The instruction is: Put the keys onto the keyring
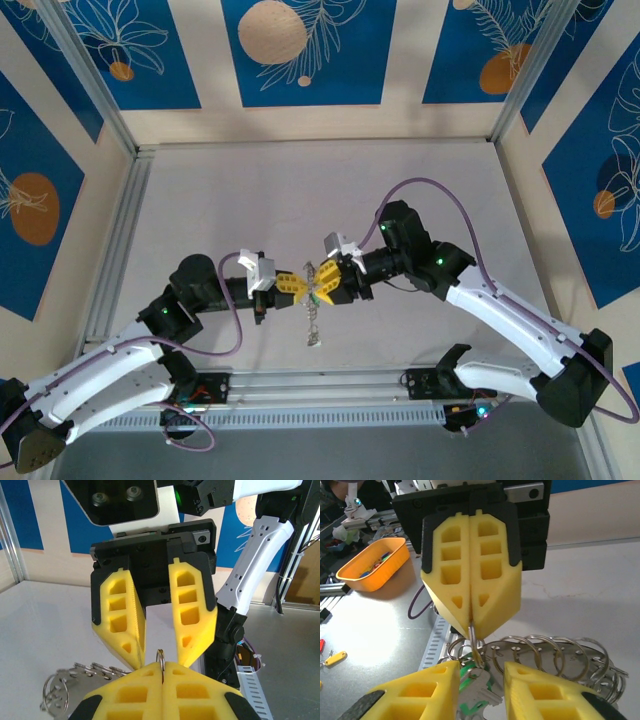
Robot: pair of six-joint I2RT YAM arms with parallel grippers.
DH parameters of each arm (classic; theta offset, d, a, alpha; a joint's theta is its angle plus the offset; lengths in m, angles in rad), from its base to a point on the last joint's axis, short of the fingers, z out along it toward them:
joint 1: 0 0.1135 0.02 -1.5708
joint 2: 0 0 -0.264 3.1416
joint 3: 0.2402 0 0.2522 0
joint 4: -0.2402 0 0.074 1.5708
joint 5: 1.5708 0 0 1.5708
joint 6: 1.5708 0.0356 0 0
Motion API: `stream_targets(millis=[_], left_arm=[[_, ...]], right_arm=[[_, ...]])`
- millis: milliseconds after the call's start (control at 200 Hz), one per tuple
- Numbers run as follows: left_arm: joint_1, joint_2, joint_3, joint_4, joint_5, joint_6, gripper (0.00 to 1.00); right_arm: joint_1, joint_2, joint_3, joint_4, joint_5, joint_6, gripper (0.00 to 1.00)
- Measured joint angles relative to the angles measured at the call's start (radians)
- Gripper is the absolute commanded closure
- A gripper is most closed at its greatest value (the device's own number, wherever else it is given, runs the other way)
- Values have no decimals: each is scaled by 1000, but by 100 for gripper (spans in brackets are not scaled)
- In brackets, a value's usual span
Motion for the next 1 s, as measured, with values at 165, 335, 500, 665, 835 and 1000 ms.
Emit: stream_targets(millis=[165,335,500,665,835,1000], left_arm=[[0,0,0,0,3,-2,100],[0,0,0,6,11,-3,100],[1,-1,0,3,11,-7,100],[1,-1,0,-40,-16,3,80],[1,-4,13,-96,-65,43,62],[1,-42,13,-139,-126,66,61]], right_arm=[[8,0,0,15,-12,3,82],[10,4,0,29,-14,0,98],[12,5,0,23,-10,-12,100],[48,5,44,-77,124,-51,100],[99,11,154,-256,313,-114,100],[148,77,287,-419,452,-173,100]])
